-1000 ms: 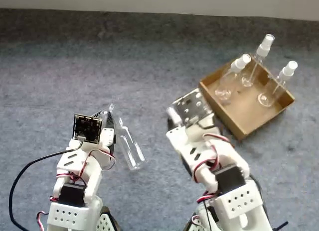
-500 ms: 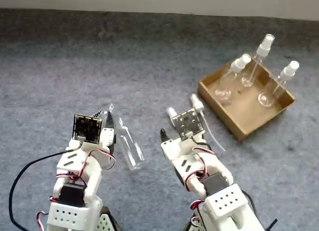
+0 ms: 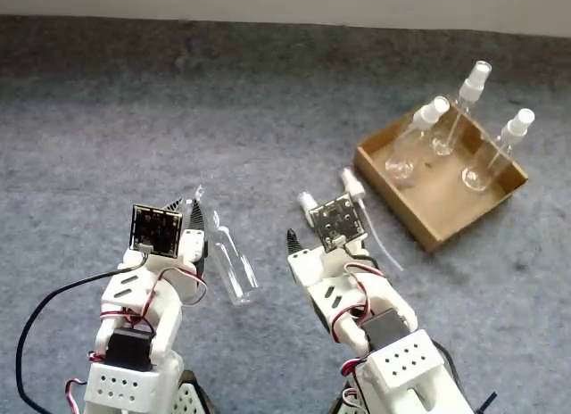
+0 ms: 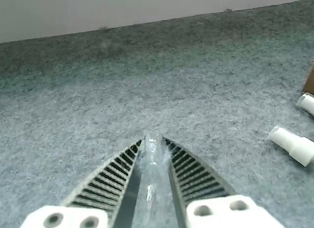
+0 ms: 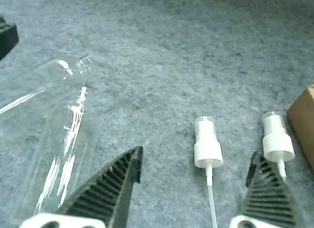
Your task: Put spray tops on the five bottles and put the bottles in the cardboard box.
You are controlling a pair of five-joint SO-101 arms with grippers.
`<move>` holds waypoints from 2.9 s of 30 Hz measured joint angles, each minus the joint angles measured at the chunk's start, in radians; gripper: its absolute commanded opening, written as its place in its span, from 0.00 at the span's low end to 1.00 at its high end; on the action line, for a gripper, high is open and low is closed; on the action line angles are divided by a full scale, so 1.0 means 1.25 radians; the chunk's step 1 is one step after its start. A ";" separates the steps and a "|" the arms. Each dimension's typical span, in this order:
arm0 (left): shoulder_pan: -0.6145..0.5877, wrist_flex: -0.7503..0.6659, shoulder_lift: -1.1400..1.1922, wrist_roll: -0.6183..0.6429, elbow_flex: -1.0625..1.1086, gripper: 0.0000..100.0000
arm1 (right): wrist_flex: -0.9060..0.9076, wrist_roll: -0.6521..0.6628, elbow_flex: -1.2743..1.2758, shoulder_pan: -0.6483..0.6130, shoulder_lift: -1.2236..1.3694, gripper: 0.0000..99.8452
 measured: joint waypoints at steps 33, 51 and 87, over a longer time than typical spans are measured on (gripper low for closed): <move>0.000 0.000 0.000 0.000 0.000 0.00 | 0.000 0.000 0.000 -0.004 0.000 0.29; 0.000 0.000 0.000 0.000 0.000 0.00 | 0.000 0.000 0.000 -0.004 0.000 0.29; -0.158 -0.064 0.000 0.000 0.000 0.00 | 0.588 0.140 -0.512 0.085 0.017 0.29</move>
